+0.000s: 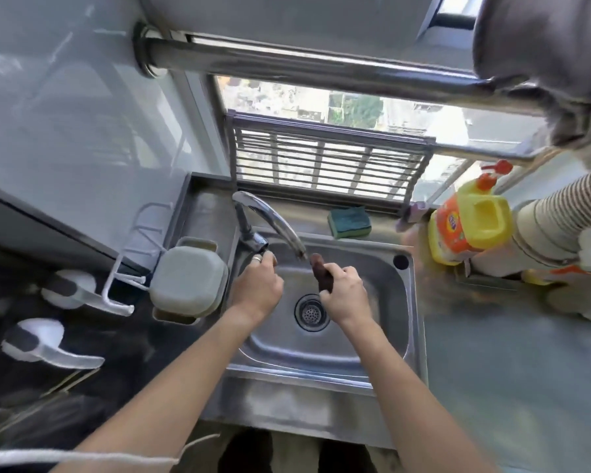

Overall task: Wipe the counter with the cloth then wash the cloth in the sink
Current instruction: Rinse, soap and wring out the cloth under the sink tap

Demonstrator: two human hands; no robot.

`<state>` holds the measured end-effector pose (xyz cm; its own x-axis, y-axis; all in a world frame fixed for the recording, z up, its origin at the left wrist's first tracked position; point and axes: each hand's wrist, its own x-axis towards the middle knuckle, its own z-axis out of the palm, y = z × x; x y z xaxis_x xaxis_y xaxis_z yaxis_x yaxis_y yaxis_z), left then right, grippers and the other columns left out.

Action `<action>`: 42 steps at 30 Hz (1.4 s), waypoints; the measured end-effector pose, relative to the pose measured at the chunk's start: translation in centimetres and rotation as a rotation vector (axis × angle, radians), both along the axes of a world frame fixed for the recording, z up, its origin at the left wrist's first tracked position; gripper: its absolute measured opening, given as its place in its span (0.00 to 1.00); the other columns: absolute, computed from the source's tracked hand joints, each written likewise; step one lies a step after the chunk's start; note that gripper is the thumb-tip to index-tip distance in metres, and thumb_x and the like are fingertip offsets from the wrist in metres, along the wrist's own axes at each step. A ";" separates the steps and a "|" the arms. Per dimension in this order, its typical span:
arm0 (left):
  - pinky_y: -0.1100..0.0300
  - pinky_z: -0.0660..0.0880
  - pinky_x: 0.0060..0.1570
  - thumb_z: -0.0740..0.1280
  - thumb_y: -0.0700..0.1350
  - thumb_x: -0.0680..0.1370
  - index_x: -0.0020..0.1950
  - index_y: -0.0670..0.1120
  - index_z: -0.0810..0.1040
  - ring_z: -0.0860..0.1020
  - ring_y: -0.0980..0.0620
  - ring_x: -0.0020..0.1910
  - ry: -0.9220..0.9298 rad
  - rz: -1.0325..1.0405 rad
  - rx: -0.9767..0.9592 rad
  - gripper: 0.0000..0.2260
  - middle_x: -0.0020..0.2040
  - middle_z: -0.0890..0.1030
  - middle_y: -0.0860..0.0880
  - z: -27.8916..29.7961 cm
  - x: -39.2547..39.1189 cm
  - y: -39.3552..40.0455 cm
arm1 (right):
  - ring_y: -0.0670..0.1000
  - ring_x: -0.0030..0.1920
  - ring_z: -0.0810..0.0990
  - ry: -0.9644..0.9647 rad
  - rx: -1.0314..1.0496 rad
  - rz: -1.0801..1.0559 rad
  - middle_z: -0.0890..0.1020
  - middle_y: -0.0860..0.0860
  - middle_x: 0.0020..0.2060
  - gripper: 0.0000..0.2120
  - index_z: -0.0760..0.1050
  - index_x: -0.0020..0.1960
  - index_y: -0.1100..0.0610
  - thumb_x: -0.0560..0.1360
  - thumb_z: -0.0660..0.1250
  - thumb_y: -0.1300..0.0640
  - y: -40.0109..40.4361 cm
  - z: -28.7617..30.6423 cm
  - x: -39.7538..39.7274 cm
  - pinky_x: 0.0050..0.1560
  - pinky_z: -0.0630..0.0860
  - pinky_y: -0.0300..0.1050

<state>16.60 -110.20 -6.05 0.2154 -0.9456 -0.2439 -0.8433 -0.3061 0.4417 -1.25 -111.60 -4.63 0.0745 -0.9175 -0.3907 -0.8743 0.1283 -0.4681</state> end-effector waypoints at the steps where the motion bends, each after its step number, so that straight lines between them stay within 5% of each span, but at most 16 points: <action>1: 0.49 0.76 0.46 0.62 0.41 0.75 0.57 0.46 0.73 0.78 0.40 0.50 -0.004 0.024 -0.010 0.11 0.54 0.76 0.44 -0.6 -0.2 -0.2 | 0.61 0.54 0.78 -0.015 0.012 -0.010 0.75 0.57 0.55 0.23 0.74 0.68 0.51 0.73 0.67 0.60 -0.3 -0.6 0.1 0.55 0.75 0.49; 7: 0.50 0.74 0.58 0.66 0.37 0.71 0.66 0.41 0.73 0.76 0.41 0.61 -0.034 0.016 -0.091 0.22 0.68 0.71 0.43 -2.9 0.1 -2.3 | 0.58 0.54 0.79 -0.246 0.064 -0.231 0.81 0.57 0.52 0.21 0.78 0.64 0.51 0.71 0.68 0.59 -1.7 -1.7 1.0 0.59 0.75 0.47; 10: 0.51 0.72 0.62 0.67 0.37 0.72 0.66 0.38 0.74 0.75 0.41 0.63 -0.086 -0.024 -0.073 0.21 0.67 0.72 0.42 -3.6 0.6 -3.3 | 0.55 0.52 0.81 -0.455 0.157 -0.454 0.85 0.51 0.47 0.14 0.80 0.55 0.49 0.71 0.68 0.59 -1.7 -2.3 1.0 0.59 0.77 0.49; 14: 0.52 0.74 0.57 0.66 0.37 0.75 0.55 0.38 0.79 0.77 0.40 0.55 -0.110 0.053 -0.193 0.10 0.59 0.75 0.40 -4.9 0.9 -3.1 | 0.57 0.45 0.82 -0.847 0.357 -0.882 0.85 0.58 0.49 0.12 0.80 0.55 0.56 0.74 0.68 0.65 -1.4 -4.0 0.8 0.54 0.80 0.52; 17: 0.54 0.72 0.52 0.62 0.46 0.81 0.52 0.38 0.79 0.79 0.40 0.51 0.167 0.478 -0.085 0.12 0.51 0.80 0.38 -4.9 0.5 -3.6 | 0.57 0.42 0.81 -0.954 0.392 -0.981 0.84 0.59 0.47 0.13 0.80 0.58 0.60 0.75 0.66 0.67 -1.1 -4.7 1.4 0.48 0.80 0.49; 19: 0.54 0.79 0.47 0.62 0.51 0.82 0.50 0.37 0.78 0.83 0.42 0.41 0.534 0.767 0.144 0.17 0.43 0.82 0.39 -5.6 0.5 -4.8 | 0.56 0.41 0.81 -1.005 0.376 -0.962 0.84 0.60 0.46 0.12 0.80 0.57 0.60 0.75 0.66 0.67 -1.1 -4.7 2.1 0.43 0.80 0.46; 21: 0.58 0.82 0.32 0.64 0.49 0.82 0.49 0.38 0.74 0.80 0.46 0.33 0.932 0.935 0.178 0.13 0.39 0.79 0.43 -6.2 0.4 -5.9 | 0.55 0.41 0.81 -1.024 0.346 -0.934 0.84 0.60 0.46 0.12 0.80 0.58 0.60 0.75 0.66 0.67 -1.3 -4.8 2.7 0.40 0.81 0.44; 24: 0.68 0.74 0.21 0.64 0.42 0.82 0.44 0.40 0.74 0.77 0.52 0.31 1.059 0.989 0.157 0.09 0.37 0.76 0.45 -7.4 0.5 -6.8 | 0.56 0.43 0.82 -1.025 0.303 -0.894 0.84 0.59 0.46 0.13 0.80 0.58 0.60 0.75 0.66 0.67 -1.6 -5.5 3.2 0.46 0.82 0.50; 30: 0.66 0.74 0.23 0.68 0.40 0.79 0.44 0.41 0.76 0.78 0.55 0.29 1.308 1.057 0.117 0.05 0.34 0.76 0.48 -7.9 1.5 -7.1 | 0.56 0.45 0.83 -1.034 0.284 -0.903 0.85 0.60 0.48 0.13 0.81 0.58 0.60 0.74 0.66 0.67 -1.0 -6.5 2.8 0.53 0.82 0.56; 34: 0.67 0.74 0.26 0.68 0.37 0.79 0.46 0.43 0.77 0.77 0.55 0.33 1.147 0.958 0.049 0.03 0.38 0.78 0.48 -8.5 2.2 -6.9 | 0.55 0.42 0.82 -1.041 0.282 -0.915 0.84 0.59 0.45 0.13 0.80 0.57 0.60 0.75 0.66 0.67 -0.6 -6.4 2.9 0.47 0.81 0.51; 37: 0.59 0.74 0.38 0.70 0.38 0.77 0.41 0.45 0.76 0.77 0.50 0.37 0.947 0.826 0.040 0.06 0.39 0.79 0.46 -9.1 2.4 -6.7 | 0.54 0.40 0.81 -1.055 0.293 -0.918 0.84 0.57 0.43 0.13 0.80 0.58 0.60 0.75 0.65 0.68 -0.9 -6.2 3.4 0.41 0.81 0.46; 42: 0.53 0.76 0.51 0.69 0.48 0.71 0.47 0.42 0.79 0.80 0.44 0.45 0.741 0.814 0.097 0.11 0.47 0.84 0.41 -9.7 2.1 -7.2 | 0.56 0.42 0.81 -1.079 0.286 -0.928 0.83 0.59 0.44 0.13 0.79 0.58 0.62 0.75 0.65 0.68 -1.6 -6.1 4.0 0.48 0.80 0.53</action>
<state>18.70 -117.38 -15.80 0.5346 -0.5571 -0.6355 0.0894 -0.7105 0.6980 2.75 -113.20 -10.68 -0.1205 -0.6998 -0.7041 0.3283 0.6413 -0.6935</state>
